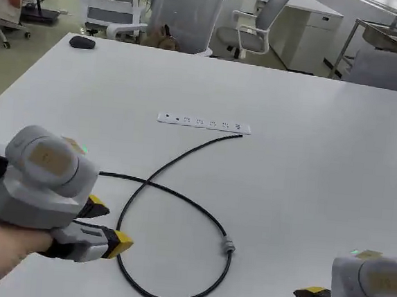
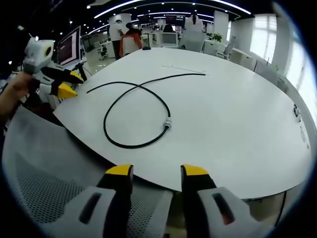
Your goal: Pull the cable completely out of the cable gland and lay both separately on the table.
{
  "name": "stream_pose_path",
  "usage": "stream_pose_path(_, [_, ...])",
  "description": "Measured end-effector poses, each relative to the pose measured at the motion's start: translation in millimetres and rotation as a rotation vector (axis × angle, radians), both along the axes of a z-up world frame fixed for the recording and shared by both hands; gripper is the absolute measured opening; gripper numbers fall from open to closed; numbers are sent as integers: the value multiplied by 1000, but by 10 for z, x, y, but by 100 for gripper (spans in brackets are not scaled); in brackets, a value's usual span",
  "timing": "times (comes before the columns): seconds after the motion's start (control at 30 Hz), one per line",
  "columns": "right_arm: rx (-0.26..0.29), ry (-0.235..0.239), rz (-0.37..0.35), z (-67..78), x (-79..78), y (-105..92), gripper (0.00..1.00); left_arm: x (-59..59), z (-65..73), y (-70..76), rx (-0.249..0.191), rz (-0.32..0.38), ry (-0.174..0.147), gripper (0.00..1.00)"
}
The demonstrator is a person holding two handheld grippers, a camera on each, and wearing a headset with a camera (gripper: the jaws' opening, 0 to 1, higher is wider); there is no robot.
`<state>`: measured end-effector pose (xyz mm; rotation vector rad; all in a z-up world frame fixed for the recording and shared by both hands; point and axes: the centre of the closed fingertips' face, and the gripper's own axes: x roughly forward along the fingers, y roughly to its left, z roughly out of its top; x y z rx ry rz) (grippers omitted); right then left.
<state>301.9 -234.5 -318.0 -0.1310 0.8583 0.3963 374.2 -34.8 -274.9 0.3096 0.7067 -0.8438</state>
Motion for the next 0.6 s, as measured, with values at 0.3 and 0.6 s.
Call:
stream_pose_path(0.3, [2,-2,-6,0,-6,-3,39,-83,-621,-788,69,-249,101,44])
stream_pose_path(0.6, [-1,-3,-11,-1,-2,-12,38,15,-1026,-1300,24,-276,199,40])
